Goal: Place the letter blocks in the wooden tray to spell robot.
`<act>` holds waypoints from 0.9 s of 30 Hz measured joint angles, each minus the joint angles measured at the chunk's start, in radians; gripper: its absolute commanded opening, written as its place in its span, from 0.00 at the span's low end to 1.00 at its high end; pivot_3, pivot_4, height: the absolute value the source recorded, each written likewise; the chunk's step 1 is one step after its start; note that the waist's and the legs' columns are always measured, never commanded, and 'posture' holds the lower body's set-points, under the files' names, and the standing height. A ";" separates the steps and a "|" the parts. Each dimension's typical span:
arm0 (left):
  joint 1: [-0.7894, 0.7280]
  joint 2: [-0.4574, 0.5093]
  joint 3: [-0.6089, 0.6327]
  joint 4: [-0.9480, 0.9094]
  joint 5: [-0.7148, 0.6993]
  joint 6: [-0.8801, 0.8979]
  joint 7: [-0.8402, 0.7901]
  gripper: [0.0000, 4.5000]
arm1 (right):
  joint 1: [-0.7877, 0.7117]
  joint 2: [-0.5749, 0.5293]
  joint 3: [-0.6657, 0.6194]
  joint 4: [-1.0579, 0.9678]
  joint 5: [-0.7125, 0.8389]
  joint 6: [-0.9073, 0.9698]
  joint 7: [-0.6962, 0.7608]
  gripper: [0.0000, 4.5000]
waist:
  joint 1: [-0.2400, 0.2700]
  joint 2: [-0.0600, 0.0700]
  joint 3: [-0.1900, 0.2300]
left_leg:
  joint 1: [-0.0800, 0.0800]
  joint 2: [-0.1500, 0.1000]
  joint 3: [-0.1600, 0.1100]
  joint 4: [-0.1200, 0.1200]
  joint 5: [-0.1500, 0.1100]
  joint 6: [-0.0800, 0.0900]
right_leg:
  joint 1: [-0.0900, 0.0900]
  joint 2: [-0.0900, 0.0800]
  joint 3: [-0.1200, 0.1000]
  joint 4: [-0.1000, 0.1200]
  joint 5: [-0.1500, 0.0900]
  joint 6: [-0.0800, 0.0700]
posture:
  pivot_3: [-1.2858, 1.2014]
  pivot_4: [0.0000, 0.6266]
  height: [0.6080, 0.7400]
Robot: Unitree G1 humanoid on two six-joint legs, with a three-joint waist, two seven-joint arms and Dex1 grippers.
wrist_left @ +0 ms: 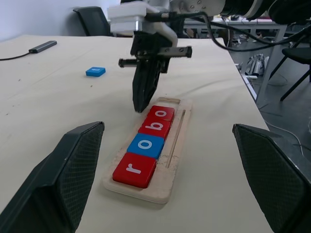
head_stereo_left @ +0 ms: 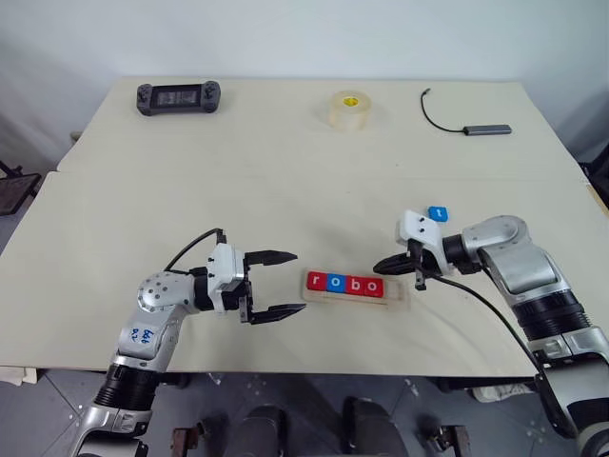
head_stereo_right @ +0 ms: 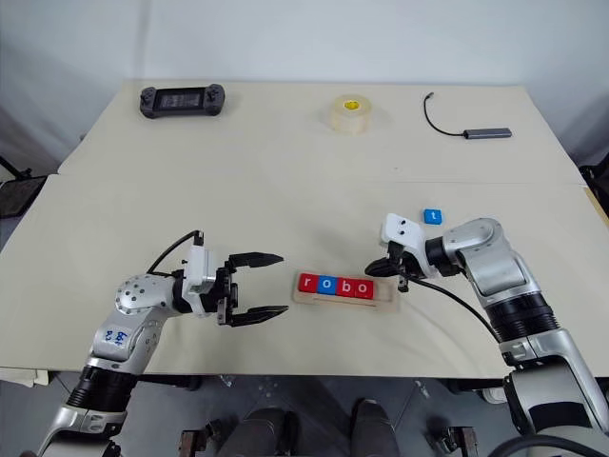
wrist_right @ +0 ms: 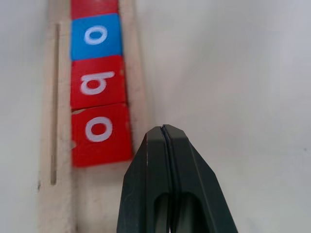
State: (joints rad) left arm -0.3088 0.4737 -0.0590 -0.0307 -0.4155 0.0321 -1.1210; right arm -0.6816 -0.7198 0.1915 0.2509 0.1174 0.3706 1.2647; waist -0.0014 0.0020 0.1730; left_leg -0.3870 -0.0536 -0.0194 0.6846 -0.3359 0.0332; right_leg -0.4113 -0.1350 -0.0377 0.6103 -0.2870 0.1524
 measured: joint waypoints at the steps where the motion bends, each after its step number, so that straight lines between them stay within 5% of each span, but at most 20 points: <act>1: -0.002 0.000 -0.001 0.001 0.000 0.000 -0.003 1.00 | 0.008 -0.002 -0.028 -0.010 0.009 -0.007 -0.018 0.00 | 0.000 0.000 0.000 | 0.000 0.000 0.000 0.000 0.000 0.000 | 0.000 0.000 0.000 0.000 0.000 0.000 | 0.52 0.24 1.00; 4: -0.005 0.001 -0.002 0.004 0.000 0.001 -0.009 1.00 | 0.079 -0.037 -0.131 -0.070 0.060 -0.024 -0.040 0.00 | 0.006 0.000 0.000 | 0.000 0.000 -0.001 0.000 0.000 0.000 | 0.000 0.000 -0.001 0.000 0.000 0.000 | 0.52 0.24 1.00; 7: -0.012 0.002 -0.002 0.009 0.000 0.001 -0.019 1.00 | 0.215 -0.080 -0.268 -0.150 0.129 -0.014 -0.057 0.14 | 0.018 0.000 0.000 | 0.000 -0.001 -0.001 0.000 0.000 0.000 | 0.001 -0.001 -0.001 -0.001 0.000 0.000 | 0.52 0.24 1.00; 13: -0.033 0.007 0.000 0.038 -0.001 0.001 -0.045 1.00 | 0.590 -0.061 -0.571 -0.360 0.197 -0.011 -0.213 0.57 | 0.028 0.000 0.000 | 0.000 0.000 0.000 0.000 0.000 0.000 | 0.002 0.000 -0.001 0.000 0.000 0.000 | 0.52 0.24 1.00; 19: -0.060 0.006 0.005 0.074 -0.001 0.001 -0.060 1.00 | 0.844 0.100 -0.759 -0.458 0.213 -0.092 -0.392 0.99 | 0.025 0.000 0.000 | 0.002 0.000 0.002 0.000 0.000 0.000 | 0.002 0.001 0.001 0.001 0.000 0.000 | 0.52 0.24 1.00; 27: -0.080 -0.001 0.004 0.088 -0.001 -0.002 -0.067 1.00 | 0.798 0.128 -0.735 -0.443 0.222 -0.106 -0.479 0.99 | 0.009 0.001 -0.001 | 0.004 0.001 0.004 0.000 0.001 0.000 | 0.002 0.001 0.005 0.002 0.000 0.000 | 0.52 0.24 1.00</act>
State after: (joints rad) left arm -0.3886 0.4727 -0.0553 0.0576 -0.4162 0.0300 -1.1879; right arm 0.1159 -0.5921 -0.5434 -0.1919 0.3389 0.2642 0.7861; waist 0.0075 0.0028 0.1723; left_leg -0.3828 -0.0527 -0.0158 0.6845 -0.3354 0.0334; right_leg -0.4093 -0.1337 -0.0330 0.6126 -0.2869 0.1525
